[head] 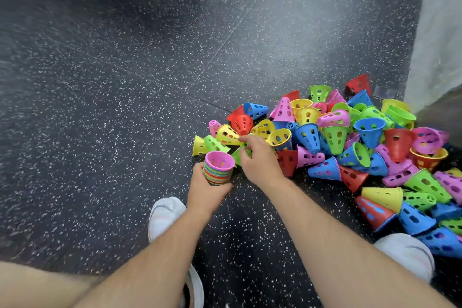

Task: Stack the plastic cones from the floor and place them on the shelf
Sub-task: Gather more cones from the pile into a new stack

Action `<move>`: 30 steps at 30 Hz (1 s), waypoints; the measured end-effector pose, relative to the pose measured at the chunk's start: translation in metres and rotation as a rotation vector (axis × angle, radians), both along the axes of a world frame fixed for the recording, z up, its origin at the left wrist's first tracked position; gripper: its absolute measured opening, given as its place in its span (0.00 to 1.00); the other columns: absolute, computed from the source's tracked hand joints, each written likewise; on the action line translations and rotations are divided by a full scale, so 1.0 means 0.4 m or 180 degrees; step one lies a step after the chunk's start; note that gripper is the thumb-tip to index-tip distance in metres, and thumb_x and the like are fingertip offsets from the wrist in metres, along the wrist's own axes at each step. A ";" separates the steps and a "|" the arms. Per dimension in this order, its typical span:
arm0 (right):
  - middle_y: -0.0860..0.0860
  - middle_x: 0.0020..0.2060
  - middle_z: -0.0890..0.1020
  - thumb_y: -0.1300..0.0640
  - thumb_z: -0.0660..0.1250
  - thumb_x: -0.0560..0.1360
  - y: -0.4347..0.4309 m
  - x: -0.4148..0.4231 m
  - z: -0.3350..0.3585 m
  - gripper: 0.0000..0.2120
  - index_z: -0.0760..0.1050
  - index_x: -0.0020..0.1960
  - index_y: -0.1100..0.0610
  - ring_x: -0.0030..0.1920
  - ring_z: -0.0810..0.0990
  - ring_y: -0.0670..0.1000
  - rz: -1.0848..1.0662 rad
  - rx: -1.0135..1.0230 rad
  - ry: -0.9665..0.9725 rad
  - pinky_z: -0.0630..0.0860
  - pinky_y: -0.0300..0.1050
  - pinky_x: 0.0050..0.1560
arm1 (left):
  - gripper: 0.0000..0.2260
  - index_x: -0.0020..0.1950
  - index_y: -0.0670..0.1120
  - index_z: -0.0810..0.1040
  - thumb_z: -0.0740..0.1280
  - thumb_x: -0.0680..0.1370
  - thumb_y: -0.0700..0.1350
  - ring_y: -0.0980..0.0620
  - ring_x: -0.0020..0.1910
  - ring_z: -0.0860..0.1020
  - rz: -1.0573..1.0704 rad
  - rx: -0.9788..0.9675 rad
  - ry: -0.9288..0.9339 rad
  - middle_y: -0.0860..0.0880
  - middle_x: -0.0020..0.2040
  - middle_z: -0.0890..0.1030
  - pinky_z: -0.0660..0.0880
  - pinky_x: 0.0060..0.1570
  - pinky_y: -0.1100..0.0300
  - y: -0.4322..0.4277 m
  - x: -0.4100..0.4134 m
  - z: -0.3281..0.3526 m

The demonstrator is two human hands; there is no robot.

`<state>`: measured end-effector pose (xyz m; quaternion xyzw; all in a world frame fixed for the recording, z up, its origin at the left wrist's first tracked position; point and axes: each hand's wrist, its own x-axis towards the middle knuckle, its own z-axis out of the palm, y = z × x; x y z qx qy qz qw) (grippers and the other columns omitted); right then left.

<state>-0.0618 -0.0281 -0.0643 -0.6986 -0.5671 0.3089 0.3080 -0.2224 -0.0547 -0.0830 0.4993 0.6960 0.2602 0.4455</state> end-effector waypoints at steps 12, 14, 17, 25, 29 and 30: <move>0.52 0.59 0.78 0.67 0.62 0.75 0.112 -0.081 -0.085 0.22 0.74 0.67 0.52 0.60 0.71 0.56 0.0829 -0.0411 -0.1515 0.72 0.51 0.61 | 0.28 0.58 0.51 0.70 0.80 0.65 0.41 0.55 0.44 0.80 0.0398 -0.0388 0.0147 0.51 0.47 0.81 0.72 0.41 0.62 -0.001 -0.086 -0.093; 0.53 0.58 0.78 0.67 0.62 0.76 0.117 -0.083 -0.103 0.23 0.74 0.68 0.52 0.60 0.71 0.57 0.0844 -0.0357 -0.1658 0.72 0.51 0.61 | 0.27 0.58 0.51 0.70 0.80 0.65 0.40 0.57 0.43 0.80 0.0389 -0.0406 0.0148 0.51 0.47 0.81 0.71 0.39 0.65 0.007 -0.087 -0.094; 0.54 0.55 0.79 0.63 0.64 0.77 0.135 -0.083 -0.119 0.17 0.78 0.63 0.52 0.56 0.71 0.57 0.0750 -0.0277 -0.1687 0.72 0.51 0.58 | 0.27 0.57 0.52 0.70 0.80 0.65 0.41 0.58 0.43 0.79 0.0329 -0.0435 0.0171 0.52 0.47 0.81 0.69 0.38 0.67 0.020 -0.085 -0.090; 0.56 0.42 0.82 0.58 0.63 0.80 0.139 -0.072 -0.108 0.08 0.81 0.53 0.55 0.45 0.76 0.60 0.0390 0.0019 -0.1442 0.76 0.54 0.43 | 0.28 0.58 0.54 0.69 0.79 0.64 0.44 0.52 0.47 0.81 0.0224 -0.0473 0.0247 0.53 0.49 0.81 0.72 0.46 0.56 0.028 -0.070 -0.090; 0.47 0.45 0.82 0.61 0.62 0.79 0.107 -0.036 -0.085 0.11 0.80 0.55 0.52 0.43 0.77 0.48 -0.0138 -0.0178 -0.0004 0.73 0.43 0.45 | 0.28 0.59 0.54 0.69 0.79 0.64 0.45 0.51 0.47 0.81 0.0177 -0.0460 0.0266 0.54 0.50 0.81 0.73 0.46 0.56 0.025 -0.065 -0.085; 0.45 0.45 0.82 0.60 0.64 0.77 0.097 -0.030 -0.078 0.10 0.80 0.55 0.50 0.42 0.77 0.45 -0.0298 -0.0260 0.0305 0.72 0.39 0.45 | 0.28 0.59 0.54 0.69 0.79 0.64 0.45 0.51 0.47 0.80 0.0147 -0.0453 0.0281 0.53 0.50 0.81 0.73 0.46 0.56 0.024 -0.063 -0.085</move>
